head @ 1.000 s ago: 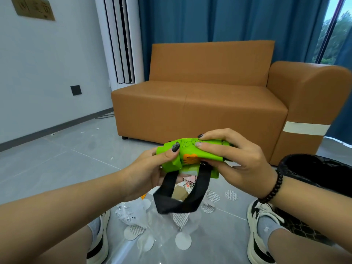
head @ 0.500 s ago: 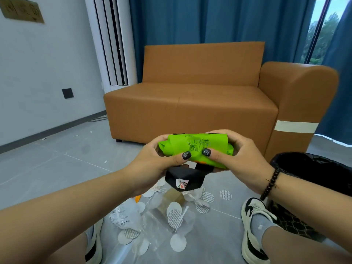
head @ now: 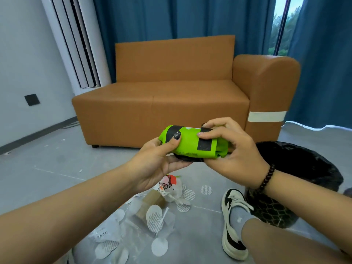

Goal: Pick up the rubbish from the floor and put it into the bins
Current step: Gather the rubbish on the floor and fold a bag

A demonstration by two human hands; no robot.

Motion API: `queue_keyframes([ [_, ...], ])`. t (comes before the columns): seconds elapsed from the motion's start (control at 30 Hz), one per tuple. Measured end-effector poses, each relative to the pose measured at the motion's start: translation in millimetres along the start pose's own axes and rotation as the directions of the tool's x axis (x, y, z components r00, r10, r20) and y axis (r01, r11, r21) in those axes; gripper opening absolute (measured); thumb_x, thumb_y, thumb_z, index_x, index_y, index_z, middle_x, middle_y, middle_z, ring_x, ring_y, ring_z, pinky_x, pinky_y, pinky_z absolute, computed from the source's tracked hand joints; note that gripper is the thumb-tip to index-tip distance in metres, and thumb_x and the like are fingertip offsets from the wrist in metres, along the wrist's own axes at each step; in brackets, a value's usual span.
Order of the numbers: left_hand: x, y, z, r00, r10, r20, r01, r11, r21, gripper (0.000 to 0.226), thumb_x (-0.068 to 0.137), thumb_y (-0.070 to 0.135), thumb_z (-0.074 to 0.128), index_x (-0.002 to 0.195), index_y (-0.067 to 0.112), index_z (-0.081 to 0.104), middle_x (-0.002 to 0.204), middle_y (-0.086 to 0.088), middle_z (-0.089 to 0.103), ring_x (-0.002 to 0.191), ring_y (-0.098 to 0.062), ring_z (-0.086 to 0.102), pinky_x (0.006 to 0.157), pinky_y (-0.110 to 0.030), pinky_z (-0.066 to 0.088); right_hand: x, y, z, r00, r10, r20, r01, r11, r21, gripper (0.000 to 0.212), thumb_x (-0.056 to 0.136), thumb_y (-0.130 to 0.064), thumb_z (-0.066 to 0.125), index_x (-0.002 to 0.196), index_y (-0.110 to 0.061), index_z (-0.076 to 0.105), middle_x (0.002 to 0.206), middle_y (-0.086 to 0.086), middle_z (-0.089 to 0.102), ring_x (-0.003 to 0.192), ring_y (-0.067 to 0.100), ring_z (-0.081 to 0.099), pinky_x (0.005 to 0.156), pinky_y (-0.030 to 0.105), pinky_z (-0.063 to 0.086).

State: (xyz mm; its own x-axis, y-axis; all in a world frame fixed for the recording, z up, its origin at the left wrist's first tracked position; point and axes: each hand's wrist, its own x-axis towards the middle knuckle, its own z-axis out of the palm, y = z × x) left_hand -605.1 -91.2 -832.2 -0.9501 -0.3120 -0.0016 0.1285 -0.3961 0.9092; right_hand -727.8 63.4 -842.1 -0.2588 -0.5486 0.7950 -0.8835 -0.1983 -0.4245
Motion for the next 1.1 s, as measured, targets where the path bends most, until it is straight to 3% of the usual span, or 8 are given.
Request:
queue_keyframes([
  [0.17, 25, -1, 19, 0.998, 0.061, 0.025, -0.062, 0.996, 0.057, 0.050, 0.086, 0.013, 0.057, 0.132, 0.000, 0.044, 0.124, -0.023, 0.062, 0.105, -0.035, 0.066, 0.073, -0.035, 0.060, -1, 7, -22, 0.934, 0.355, 0.030, -0.353, 0.911, 0.214, 0.048, 0.069, -0.027, 0.069, 0.116, -0.033, 0.059, 0.124, 0.002, 0.053, 0.116, 0.012, 0.054, 0.097, 0.033, 0.047],
  [0.27, 32, 0, 34, 0.994, 0.093, 0.059, -0.096, 0.994, 0.046, 0.036, 0.092, 0.010, 0.053, 0.127, 0.000, 0.048, 0.124, -0.023, 0.062, 0.109, -0.036, 0.064, 0.080, -0.041, 0.059, 5, 8, -30, 0.837, 0.541, -0.076, -0.495, 0.810, 0.313, 0.043, 0.078, -0.015, 0.074, 0.117, -0.026, 0.060, 0.113, -0.001, 0.061, 0.103, 0.014, 0.061, 0.088, 0.032, 0.054],
  [0.37, 35, 5, 56, 0.987, 0.151, 0.048, -0.153, 0.987, 0.049, 0.026, 0.096, 0.011, 0.049, 0.120, 0.002, 0.053, 0.122, -0.021, 0.063, 0.106, -0.032, 0.065, 0.076, -0.037, 0.060, 14, 0, -35, 0.687, 0.718, -0.107, -0.610, 0.651, 0.452, 0.035, 0.079, -0.023, 0.074, 0.110, -0.031, 0.060, 0.106, 0.000, 0.065, 0.101, 0.020, 0.065, 0.081, 0.043, 0.057],
  [0.47, 33, 6, 73, 0.983, 0.177, 0.045, -0.181, 0.980, 0.085, 0.034, 0.097, 0.015, 0.050, 0.127, 0.001, 0.050, 0.124, -0.019, 0.063, 0.105, -0.028, 0.066, 0.072, -0.031, 0.060, 19, -18, -44, 0.587, 0.808, -0.054, -0.608, 0.484, 0.629, 0.026, 0.084, -0.020, 0.068, 0.104, -0.032, 0.057, 0.113, 0.006, 0.061, 0.106, 0.027, 0.062, 0.074, 0.047, 0.058],
  [0.6, 26, 5, 89, 0.983, 0.154, 0.101, -0.167, 0.976, 0.138, 0.032, 0.098, 0.019, 0.050, 0.126, 0.003, 0.054, 0.122, -0.018, 0.064, 0.105, -0.027, 0.066, 0.073, -0.029, 0.060, 20, -39, -63, 0.540, 0.839, -0.064, -0.617, 0.446, 0.648, 0.040, 0.085, -0.011, 0.066, 0.121, -0.024, 0.052, 0.119, 0.010, 0.055, 0.107, 0.030, 0.061, 0.076, 0.048, 0.058],
  [0.8, 29, -4, 101, 0.984, 0.097, 0.153, -0.123, 0.977, 0.175, 0.034, 0.097, 0.021, 0.051, 0.127, 0.004, 0.055, 0.121, -0.017, 0.065, 0.096, -0.023, 0.069, 0.071, -0.024, 0.059, 25, -41, -92, 0.592, 0.793, -0.141, -0.672, 0.583, 0.457, 0.032, 0.076, -0.003, 0.074, 0.095, -0.028, 0.067, 0.123, 0.016, 0.056, 0.096, 0.036, 0.065, 0.068, 0.048, 0.059],
  [0.93, 41, -17, 110, 0.983, 0.054, 0.175, -0.077, 0.989, 0.126, 0.027, 0.096, 0.020, 0.053, 0.119, 0.007, 0.059, 0.109, -0.010, 0.071, 0.091, -0.019, 0.072, 0.079, -0.025, 0.058, 26, -31, -116, 0.724, 0.663, -0.187, -0.648, 0.748, 0.144, 0.032, 0.075, -0.004, 0.075, 0.098, -0.025, 0.066, 0.110, 0.012, 0.062, 0.090, 0.027, 0.064, 0.072, 0.040, 0.059],
  [1.1, 58, -71, 132, 0.981, -0.081, 0.174, 0.058, 0.990, 0.132, 0.024, 0.096, 0.020, 0.053, 0.117, 0.008, 0.055, 0.109, -0.015, 0.069, 0.082, -0.018, 0.073, 0.070, -0.023, 0.060, -7, 2, -148, 0.742, 0.647, -0.174, -0.668, 0.735, -0.119, 0.032, 0.072, -0.011, 0.078, 0.100, -0.025, 0.069, 0.106, 0.004, 0.066, 0.095, 0.022, 0.063, 0.084, 0.038, 0.056],
])
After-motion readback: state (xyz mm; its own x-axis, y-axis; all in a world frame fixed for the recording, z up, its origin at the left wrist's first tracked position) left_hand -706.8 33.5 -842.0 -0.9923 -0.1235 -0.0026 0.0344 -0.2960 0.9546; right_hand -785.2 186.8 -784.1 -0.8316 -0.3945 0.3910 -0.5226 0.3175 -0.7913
